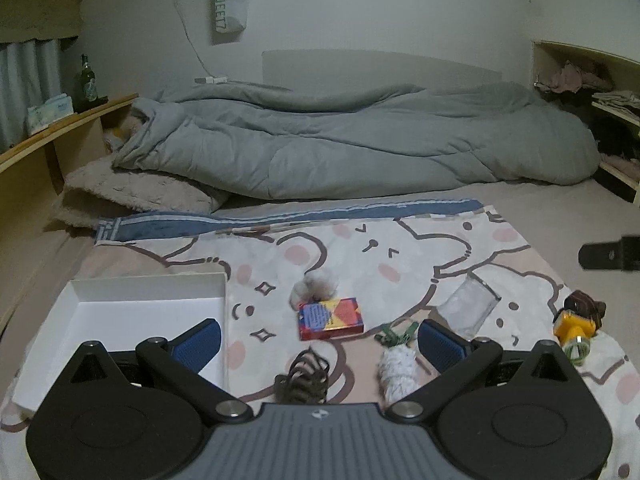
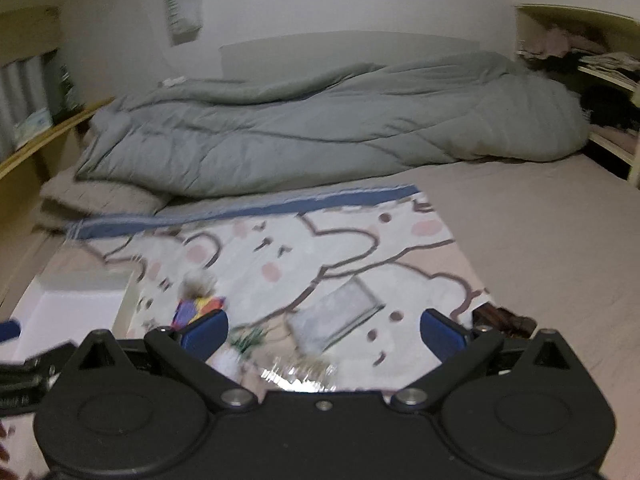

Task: Organize objects
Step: 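Grasp the white lace bundle with the left tool while the right tool grasps the yellow headlamp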

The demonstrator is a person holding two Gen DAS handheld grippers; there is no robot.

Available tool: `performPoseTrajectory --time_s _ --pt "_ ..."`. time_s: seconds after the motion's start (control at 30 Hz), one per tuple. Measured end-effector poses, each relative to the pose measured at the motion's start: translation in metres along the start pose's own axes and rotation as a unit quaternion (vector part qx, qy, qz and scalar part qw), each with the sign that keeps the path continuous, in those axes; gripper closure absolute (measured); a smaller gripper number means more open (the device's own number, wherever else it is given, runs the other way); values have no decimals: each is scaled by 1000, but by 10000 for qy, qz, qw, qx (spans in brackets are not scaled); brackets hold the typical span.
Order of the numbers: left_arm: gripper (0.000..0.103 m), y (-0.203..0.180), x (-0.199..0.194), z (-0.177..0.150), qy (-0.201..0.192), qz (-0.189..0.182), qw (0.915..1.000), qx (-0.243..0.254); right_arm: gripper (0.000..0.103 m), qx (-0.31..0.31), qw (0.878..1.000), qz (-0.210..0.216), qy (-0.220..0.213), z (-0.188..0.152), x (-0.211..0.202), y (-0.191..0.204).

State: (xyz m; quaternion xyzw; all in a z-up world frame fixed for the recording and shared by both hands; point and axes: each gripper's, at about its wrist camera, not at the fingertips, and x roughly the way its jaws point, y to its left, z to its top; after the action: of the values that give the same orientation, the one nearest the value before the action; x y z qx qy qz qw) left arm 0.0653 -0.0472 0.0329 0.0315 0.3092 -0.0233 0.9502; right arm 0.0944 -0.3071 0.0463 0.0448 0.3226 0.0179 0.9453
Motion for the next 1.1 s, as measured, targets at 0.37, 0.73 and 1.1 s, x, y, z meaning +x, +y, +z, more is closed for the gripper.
performPoseTrajectory --time_s 0.37,0.73,1.1 --pt "0 -20 61 18 163 38 9998 122 0 593 9954 -750 -8 21 58 -43" --pt "4 -44 123 0 752 -373 9952 496 3 1313 9756 -1549 841 1 113 -115" --pt "39 -55 172 -30 1780 -700 9783 801 45 2417 9404 -1402 1937 -26 156 -164"
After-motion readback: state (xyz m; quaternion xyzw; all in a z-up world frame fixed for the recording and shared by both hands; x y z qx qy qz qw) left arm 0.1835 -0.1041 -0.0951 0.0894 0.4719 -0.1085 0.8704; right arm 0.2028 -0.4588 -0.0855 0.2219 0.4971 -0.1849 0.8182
